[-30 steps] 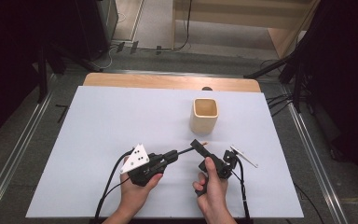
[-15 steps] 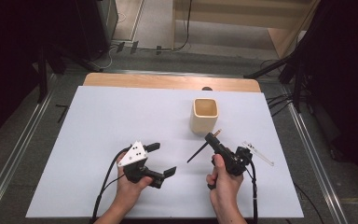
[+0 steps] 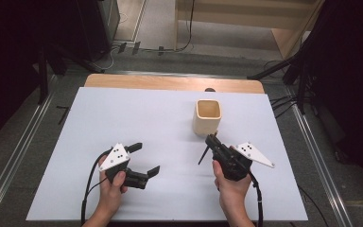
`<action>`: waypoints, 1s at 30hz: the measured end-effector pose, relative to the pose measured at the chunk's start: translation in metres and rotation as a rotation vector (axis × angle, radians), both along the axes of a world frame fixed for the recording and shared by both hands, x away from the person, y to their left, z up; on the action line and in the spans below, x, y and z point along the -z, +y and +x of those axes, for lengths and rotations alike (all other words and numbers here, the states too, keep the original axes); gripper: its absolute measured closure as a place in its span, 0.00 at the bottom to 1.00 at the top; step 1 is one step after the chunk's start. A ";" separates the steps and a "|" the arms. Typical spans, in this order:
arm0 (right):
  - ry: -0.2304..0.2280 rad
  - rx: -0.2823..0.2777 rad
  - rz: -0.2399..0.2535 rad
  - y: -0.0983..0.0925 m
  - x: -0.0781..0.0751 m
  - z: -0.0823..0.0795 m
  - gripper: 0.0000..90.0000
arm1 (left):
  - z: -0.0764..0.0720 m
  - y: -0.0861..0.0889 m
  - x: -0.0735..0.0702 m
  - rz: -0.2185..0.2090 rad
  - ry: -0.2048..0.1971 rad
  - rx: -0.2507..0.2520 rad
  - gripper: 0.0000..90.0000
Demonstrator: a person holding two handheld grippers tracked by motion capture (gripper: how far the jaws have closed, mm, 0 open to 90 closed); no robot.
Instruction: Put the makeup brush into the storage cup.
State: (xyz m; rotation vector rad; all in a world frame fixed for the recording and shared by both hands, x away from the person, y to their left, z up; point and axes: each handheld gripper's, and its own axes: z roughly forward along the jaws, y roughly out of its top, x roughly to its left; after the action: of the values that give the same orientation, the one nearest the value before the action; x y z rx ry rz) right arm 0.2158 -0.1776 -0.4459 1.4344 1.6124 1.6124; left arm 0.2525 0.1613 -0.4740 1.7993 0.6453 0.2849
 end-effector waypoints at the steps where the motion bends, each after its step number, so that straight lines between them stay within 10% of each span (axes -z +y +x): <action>1: 0.000 0.000 0.000 0.000 0.000 0.000 0.94 | 0.000 0.000 0.000 0.000 0.000 0.000 0.00; 30: -0.047 0.015 -0.103 -0.018 -0.027 0.025 0.94 | -0.014 0.087 0.001 0.017 -0.048 -0.175 0.00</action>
State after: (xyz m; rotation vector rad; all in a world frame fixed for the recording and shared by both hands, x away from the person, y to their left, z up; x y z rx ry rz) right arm 0.2410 -0.1959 -0.4189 1.3429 1.6296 1.5202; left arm 0.2382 0.2484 -0.4752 1.7491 0.7691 0.4516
